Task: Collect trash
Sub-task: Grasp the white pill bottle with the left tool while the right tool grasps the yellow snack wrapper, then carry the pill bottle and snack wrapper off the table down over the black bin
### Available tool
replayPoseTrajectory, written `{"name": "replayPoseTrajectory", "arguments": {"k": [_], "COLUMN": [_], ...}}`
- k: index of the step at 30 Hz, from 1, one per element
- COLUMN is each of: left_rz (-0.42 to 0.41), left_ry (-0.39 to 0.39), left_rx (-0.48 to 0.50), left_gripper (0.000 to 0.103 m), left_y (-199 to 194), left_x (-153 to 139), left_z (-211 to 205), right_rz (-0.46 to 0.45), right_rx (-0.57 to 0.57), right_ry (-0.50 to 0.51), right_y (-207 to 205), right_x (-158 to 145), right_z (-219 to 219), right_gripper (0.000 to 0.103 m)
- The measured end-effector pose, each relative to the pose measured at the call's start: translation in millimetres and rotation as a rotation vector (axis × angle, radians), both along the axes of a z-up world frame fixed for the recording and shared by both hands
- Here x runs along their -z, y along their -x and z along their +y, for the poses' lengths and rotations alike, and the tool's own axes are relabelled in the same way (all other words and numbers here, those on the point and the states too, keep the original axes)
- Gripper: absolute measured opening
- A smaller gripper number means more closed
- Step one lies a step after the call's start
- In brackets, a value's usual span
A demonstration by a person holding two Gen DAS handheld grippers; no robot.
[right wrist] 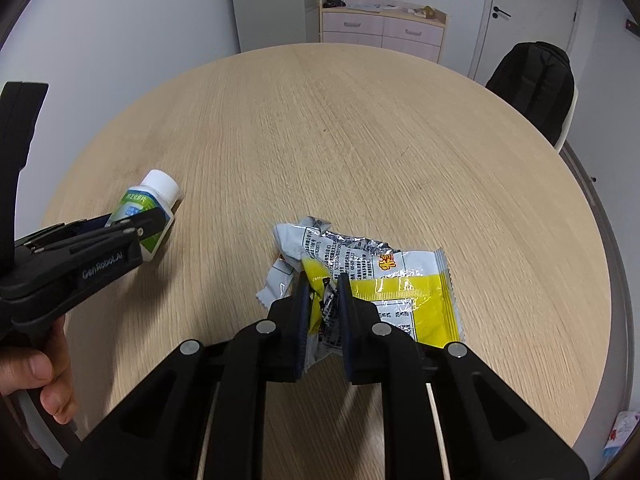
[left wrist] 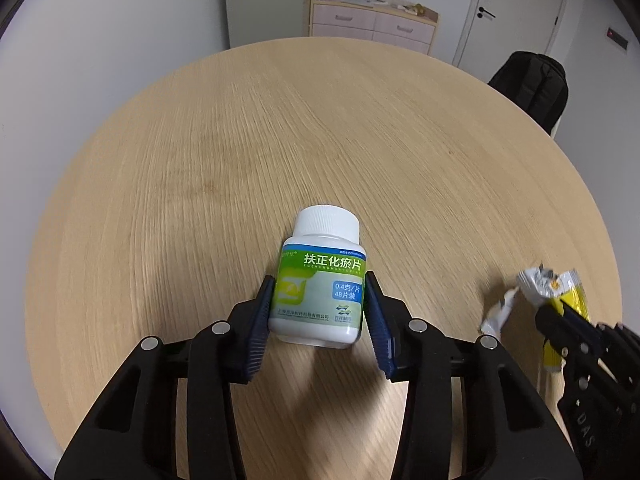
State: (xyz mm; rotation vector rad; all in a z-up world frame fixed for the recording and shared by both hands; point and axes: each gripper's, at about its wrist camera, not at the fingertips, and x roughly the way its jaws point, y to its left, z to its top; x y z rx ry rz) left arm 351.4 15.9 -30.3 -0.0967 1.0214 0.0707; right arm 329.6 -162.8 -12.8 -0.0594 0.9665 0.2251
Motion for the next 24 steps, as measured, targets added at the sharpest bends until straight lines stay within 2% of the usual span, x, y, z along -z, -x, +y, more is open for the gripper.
{"name": "replayPoseTrajectory", "arguments": {"k": [9,18,24], "left_rz": [-0.048,-0.092,-0.106], "left_ry": [-0.018,-0.021,-0.016], "left_rx": [0.007,0.004,-0.007], "left_gripper": [0.043,0.043,0.043], "left_y": [38,88,128], "left_x": [-20,-35,-35], "left_z": [2,2,0], "right_rz": [-0.04,-0.067,-0.086], "right_rx": [0.005,0.009,0.012], "right_ry": [-0.011,-0.031,-0.028], "right_y": [19,57,87], "right_x": [-15,-25,-26], "right_z": [1,-1,-6], "right_gripper": [0.013,0.013,0.013]}}
